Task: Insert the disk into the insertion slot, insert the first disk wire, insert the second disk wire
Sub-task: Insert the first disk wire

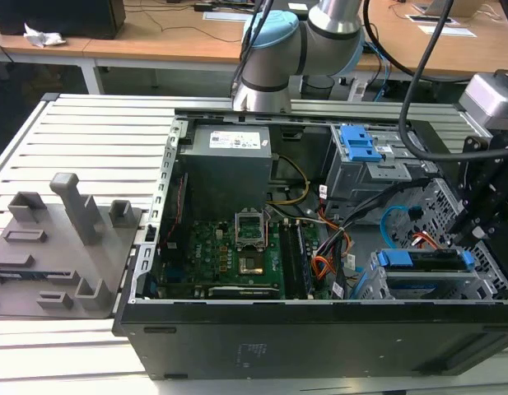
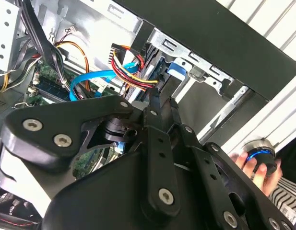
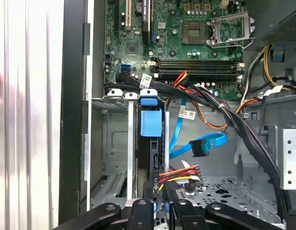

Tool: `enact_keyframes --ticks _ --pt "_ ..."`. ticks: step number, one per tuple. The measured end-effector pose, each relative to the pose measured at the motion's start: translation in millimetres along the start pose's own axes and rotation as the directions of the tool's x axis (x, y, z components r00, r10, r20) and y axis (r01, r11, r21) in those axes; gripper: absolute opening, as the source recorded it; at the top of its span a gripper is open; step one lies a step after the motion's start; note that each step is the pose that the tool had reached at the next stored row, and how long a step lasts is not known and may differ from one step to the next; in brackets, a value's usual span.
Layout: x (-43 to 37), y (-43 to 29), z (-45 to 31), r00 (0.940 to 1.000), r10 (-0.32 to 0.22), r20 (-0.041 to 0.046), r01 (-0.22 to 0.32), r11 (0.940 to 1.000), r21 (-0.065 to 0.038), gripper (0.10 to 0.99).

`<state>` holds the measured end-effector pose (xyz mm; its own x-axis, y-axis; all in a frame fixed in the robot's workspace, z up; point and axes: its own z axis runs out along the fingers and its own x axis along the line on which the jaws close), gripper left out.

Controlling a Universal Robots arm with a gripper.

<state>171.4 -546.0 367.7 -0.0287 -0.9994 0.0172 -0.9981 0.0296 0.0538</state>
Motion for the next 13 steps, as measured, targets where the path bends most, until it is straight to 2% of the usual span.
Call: enact_keyframes --ticks 3,4,5,6,11,12,13 --pt "0.0 0.0 0.0 1.0 0.0 0.0002 0.0 1.0 0.0 0.224" --pt "0.0 0.0 0.0 1.0 0.0 0.0002 0.0 1.0 0.0 0.157" --pt "0.0 0.0 0.0 1.0 0.0 0.0003 0.0 1.0 0.0 0.157" --pt "0.0 0.0 0.0 1.0 0.0 0.0004 0.0 1.0 0.0 0.106" --pt "0.0 0.0 0.0 1.0 0.0 0.0008 0.0 1.0 0.0 0.106" --pt "0.1 1.9 0.0 1.0 0.0 0.0006 0.0 1.0 0.0 0.106" --pt "0.2 7.5 0.6 1.0 0.0 0.0008 0.0 1.0 0.0 0.106"
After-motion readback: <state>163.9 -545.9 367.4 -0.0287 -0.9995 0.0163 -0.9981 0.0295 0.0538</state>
